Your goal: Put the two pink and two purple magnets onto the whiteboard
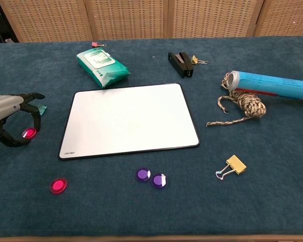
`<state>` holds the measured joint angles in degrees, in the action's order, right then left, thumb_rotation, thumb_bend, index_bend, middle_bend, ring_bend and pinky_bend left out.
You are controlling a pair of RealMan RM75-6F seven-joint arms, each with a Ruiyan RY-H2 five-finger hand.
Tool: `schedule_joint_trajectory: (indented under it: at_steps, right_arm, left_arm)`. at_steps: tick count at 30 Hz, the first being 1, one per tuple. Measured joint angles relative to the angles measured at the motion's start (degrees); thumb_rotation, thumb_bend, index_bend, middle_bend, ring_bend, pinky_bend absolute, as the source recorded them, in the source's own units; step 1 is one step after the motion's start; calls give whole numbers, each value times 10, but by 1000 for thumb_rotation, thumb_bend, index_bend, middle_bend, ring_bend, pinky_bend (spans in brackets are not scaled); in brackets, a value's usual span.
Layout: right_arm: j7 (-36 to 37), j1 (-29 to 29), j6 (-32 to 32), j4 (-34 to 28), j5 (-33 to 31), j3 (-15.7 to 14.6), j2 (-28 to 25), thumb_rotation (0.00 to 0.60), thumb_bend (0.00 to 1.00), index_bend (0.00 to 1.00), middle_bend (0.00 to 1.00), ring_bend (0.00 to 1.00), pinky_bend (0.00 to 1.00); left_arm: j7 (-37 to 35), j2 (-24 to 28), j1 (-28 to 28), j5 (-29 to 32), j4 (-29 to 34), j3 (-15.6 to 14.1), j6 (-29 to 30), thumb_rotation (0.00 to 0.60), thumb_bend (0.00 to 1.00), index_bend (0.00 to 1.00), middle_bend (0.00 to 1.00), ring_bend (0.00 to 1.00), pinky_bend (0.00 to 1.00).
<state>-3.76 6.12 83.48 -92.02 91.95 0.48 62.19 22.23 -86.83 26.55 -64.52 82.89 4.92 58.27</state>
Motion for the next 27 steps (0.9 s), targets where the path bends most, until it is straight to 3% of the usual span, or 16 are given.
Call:
schedule_joint_trajectory:
  at_steps: [13, 22, 27]
  right_arm:
    - [1, 0, -3, -3, -3, 0, -2, 600, 0, 0, 0, 0, 0]
    - [3, 0, -4, -4, -6, 1, -4, 600, 0, 0, 0, 0, 0]
    - [11, 0, -4, -3, -12, 3, -6, 600, 0, 0, 0, 0, 0]
  left_arm:
    - [12, 8, 10, 8, 24, 5, 4, 600, 360, 519, 0, 0, 0]
    - [48, 6, 56, 20, 55, 38, -8, 600, 360, 519, 0, 0, 0]
    - [67, -24, 97, 44, 33, 64, -29, 600, 364, 522, 0, 0, 0]
